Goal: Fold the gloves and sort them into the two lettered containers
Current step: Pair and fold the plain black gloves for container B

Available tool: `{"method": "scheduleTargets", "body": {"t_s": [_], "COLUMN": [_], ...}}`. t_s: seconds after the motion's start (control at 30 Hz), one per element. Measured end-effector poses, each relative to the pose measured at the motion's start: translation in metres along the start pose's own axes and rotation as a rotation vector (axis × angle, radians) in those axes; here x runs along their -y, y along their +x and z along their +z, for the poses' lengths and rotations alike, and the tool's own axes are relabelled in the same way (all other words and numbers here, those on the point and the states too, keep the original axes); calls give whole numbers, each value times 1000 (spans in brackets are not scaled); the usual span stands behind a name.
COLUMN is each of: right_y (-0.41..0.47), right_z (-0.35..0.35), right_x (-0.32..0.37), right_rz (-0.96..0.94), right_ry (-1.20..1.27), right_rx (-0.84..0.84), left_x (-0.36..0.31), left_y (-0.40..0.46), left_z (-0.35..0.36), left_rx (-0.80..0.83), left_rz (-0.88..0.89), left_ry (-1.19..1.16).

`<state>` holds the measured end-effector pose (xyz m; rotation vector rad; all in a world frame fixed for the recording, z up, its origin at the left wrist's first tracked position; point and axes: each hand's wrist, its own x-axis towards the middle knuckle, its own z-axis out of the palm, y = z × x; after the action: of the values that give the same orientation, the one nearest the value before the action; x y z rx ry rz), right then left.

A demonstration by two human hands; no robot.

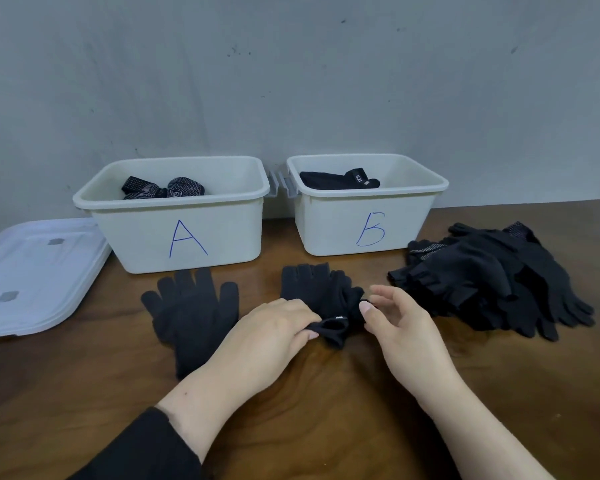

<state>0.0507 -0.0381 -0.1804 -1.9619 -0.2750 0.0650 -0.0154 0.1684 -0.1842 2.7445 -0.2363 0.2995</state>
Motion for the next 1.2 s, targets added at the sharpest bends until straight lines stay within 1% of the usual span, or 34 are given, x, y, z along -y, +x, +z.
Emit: {"method": "scheduleTargets", "body": {"t_s": [0.07, 0.1, 0.17, 0.23, 0.33, 0.4, 0.5, 0.67, 0.8, 0.9, 0.97, 1.07, 1.1, 1.13, 1.2], "right_y": [-1, -1, -1, -2, 0, 0, 1, 2, 4, 3, -1, -8, -10, -13, -18], "right_z": [2, 4, 5, 7, 8, 10, 12, 13, 15, 17, 17, 12, 11, 9, 7], "right_x": [0, 1, 2, 2, 4, 7, 11, 21, 24, 30, 32, 33, 33, 35, 38], "right_rz": [59, 99, 175, 222, 250, 269, 284, 265, 254, 247, 239, 267, 308, 365, 493], "right_ry": [106, 201, 416, 549, 625, 691, 781, 958, 997, 984, 910, 712, 690, 700, 770], "right_rx": [-5, 0, 37, 74, 80, 74, 81, 115, 130, 119, 87, -3, 7, 57, 197], "left_x": [0, 0, 1, 2, 4, 4, -1, -10, -12, -12, -13, -12, -11, -10, -7], "left_y": [-1, -1, -1, 0, 0, 1, 2, 6, 5, 4, 2, -1, -2, -2, -1], "left_z": [-2, -2, -3, -2, 0, 3, 7, 8, 1, -3, -9, -20, -22, -24, -24], "left_rx": [-35, -44, -26, 14, 92, 107, 88, -17, -21, -124, -203, -319, -345, -371, -421], "left_rz": [-21, -26, -22, 2, 2, -18, -37, -68, -84, -80, -85, -87, -78, -57, -13], "left_ry": [-34, -43, -39, -30, 38, 76, 96, 100, 121, 103, 29, -83, -100, -104, -148]}}
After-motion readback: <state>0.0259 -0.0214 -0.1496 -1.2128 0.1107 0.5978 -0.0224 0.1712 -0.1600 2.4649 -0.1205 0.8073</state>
